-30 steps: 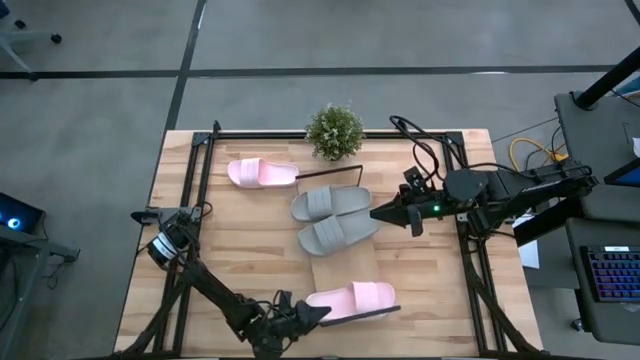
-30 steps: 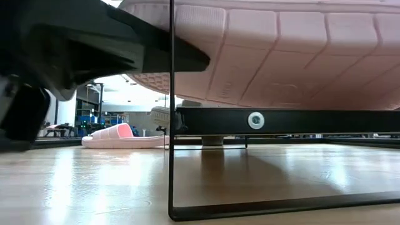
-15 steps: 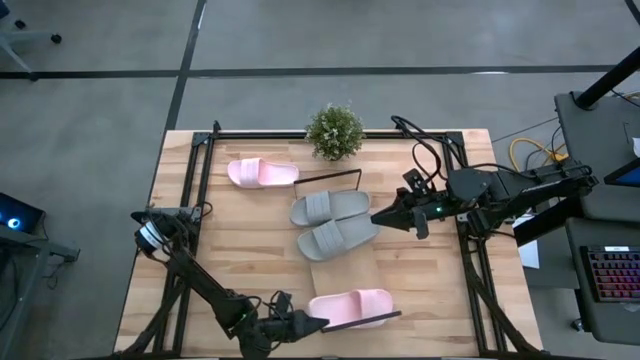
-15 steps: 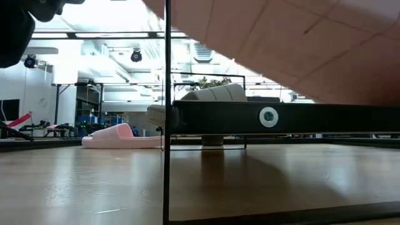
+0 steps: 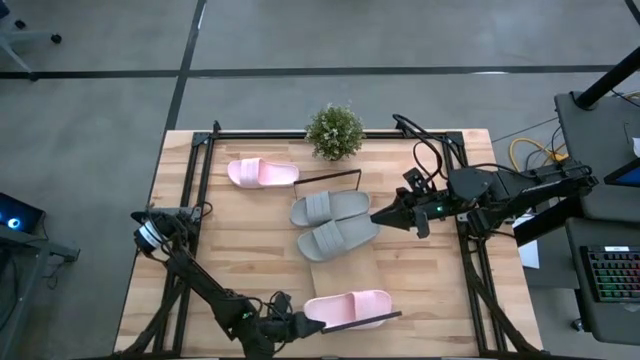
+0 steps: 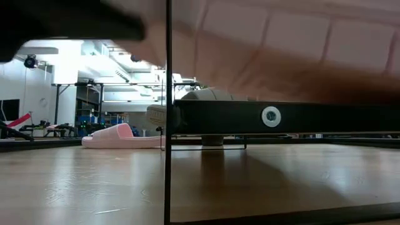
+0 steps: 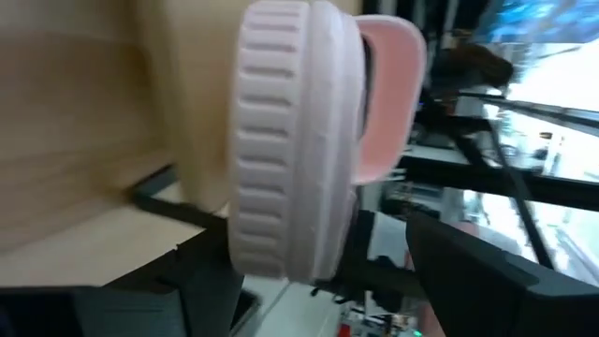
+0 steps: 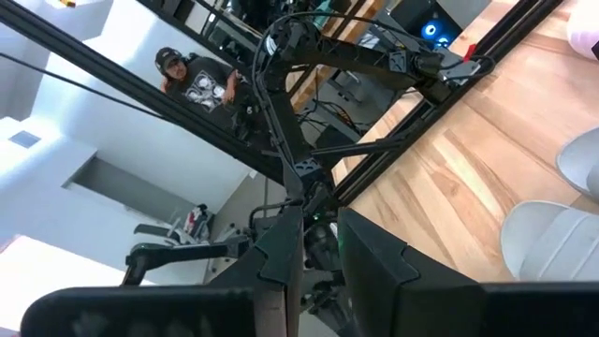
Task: Pick and place slides into the shelf
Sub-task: Put the bottom pink slide on the shelf
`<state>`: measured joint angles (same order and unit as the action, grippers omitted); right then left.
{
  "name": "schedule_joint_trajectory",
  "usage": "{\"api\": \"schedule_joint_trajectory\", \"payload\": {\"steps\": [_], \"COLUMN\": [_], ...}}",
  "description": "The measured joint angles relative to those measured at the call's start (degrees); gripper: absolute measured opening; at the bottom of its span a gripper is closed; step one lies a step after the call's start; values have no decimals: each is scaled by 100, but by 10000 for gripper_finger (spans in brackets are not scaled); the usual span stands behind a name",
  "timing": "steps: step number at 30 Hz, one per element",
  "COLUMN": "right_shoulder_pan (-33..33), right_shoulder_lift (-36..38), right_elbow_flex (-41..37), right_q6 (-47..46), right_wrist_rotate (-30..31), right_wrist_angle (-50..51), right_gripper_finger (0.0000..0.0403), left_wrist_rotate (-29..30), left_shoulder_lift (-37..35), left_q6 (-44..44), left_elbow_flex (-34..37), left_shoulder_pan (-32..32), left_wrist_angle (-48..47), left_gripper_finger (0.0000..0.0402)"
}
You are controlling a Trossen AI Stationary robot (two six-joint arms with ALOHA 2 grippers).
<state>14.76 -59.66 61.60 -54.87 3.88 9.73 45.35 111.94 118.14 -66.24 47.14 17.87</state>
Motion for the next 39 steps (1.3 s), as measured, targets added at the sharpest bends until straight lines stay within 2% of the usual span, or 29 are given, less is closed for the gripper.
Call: {"api": "schedule_joint_trajectory", "payload": {"steps": [3,8,14,22,26,29,34,39], "right_shoulder_pan": [0,0,61,284,441,553,870,1245], "right_shoulder_lift": [0,0,0,-7,-8,-7,-7,-2], "right_elbow_flex": [0,0,2,2,-16,-137,-639,-1438], "right_q6": [-20,-36,-165,-451,-557,-635,-982,-1477], "right_wrist_rotate": [0,0,-110,-129,-102,-87,-80,66], "right_wrist_angle": [-14,-24,50,1362,1973,2050,1871,673], "right_gripper_finger": [63,63,63,63,63,63,63,76], "left_wrist_rotate": [-197,-929,-1072,-1241,-1409,-1503,-1117,24], "left_shoulder_lift": [0,0,-31,-98,-402,-700,-1304,-1915], "left_q6": [337,432,448,464,432,235,99,71], "left_elbow_flex": [0,1,0,5,7,9,11,13], "left_shoulder_pan": [15,8,81,204,211,211,159,80], "left_wrist_angle": [-461,-834,-1002,-1300,-2018,-2594,-3494,-4208], "left_gripper_finger": [270,270,270,270,270,270,270,270]}}
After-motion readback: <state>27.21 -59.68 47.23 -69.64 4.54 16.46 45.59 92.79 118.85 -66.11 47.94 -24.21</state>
